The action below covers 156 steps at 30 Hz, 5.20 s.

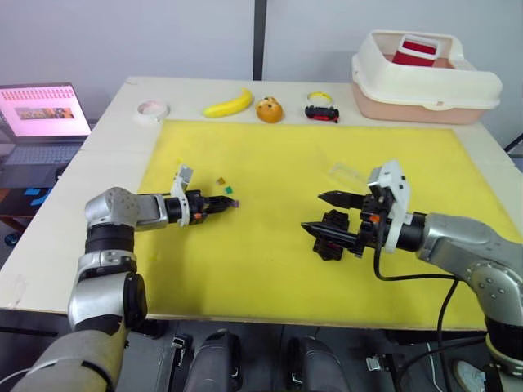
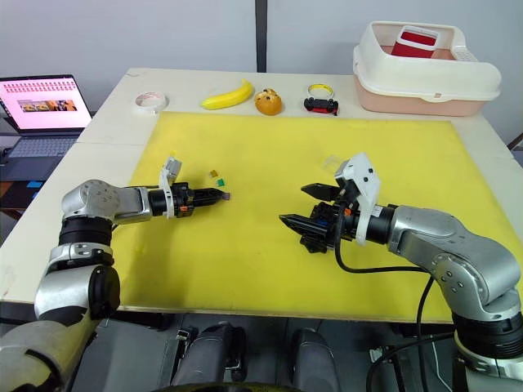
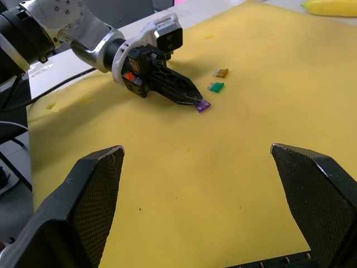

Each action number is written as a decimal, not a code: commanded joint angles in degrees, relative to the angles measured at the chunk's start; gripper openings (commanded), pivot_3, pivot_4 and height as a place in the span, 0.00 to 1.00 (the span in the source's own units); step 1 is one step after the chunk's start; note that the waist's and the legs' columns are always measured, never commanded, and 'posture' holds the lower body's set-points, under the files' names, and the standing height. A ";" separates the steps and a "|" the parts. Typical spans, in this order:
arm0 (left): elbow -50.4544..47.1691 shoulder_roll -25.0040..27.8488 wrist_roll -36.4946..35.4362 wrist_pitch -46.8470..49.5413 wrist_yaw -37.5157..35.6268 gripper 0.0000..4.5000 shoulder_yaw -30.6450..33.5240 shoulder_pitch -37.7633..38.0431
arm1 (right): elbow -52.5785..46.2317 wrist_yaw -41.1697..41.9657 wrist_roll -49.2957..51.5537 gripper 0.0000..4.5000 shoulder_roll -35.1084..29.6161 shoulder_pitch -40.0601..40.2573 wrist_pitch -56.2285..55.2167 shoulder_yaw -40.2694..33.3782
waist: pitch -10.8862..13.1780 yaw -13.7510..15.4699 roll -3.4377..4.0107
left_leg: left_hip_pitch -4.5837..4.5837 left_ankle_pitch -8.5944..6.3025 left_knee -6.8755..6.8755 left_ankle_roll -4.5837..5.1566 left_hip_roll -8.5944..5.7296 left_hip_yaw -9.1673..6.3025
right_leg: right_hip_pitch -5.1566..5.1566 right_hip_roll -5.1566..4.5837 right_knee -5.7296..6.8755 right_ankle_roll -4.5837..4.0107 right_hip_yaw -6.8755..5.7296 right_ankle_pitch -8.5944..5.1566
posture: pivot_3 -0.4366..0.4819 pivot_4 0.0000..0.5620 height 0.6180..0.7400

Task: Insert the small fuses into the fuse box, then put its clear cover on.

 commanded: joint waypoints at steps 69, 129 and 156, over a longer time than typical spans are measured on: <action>3.67 3.62 7.18 -2.78 -11.87 0.01 -6.62 -1.45 | -1.71 -0.90 -0.23 1.00 -0.55 1.24 -1.50 -1.34 | -0.20 -0.63 0.20 | 0.01 -0.13 -0.03 0.23 0.03 0.00 | -0.04 -0.02 0.00 -0.01 0.00 -0.01 | 0.48 0.27 1.00; 7.07 -5.39 4.92 -2.35 -9.34 0.73 -6.25 -4.52 | -3.06 -0.73 -1.25 1.00 -0.38 2.89 -1.65 -0.07 | -0.19 0.87 0.15 | -0.02 -0.16 0.02 0.29 -0.07 -0.09 | 0.15 -0.16 -0.14 0.00 -0.08 -0.01 | 0.48 0.27 1.00; 9.88 -5.75 8.43 -5.79 -10.75 0.43 -8.65 -3.60 | -3.15 -1.11 -1.11 1.00 -0.75 3.39 -1.76 -0.09 | -0.20 1.46 0.16 | -0.02 -0.21 0.02 0.37 -0.07 -0.06 | 0.18 -0.17 -0.24 -0.01 -0.10 -0.01 | 0.48 0.27 1.00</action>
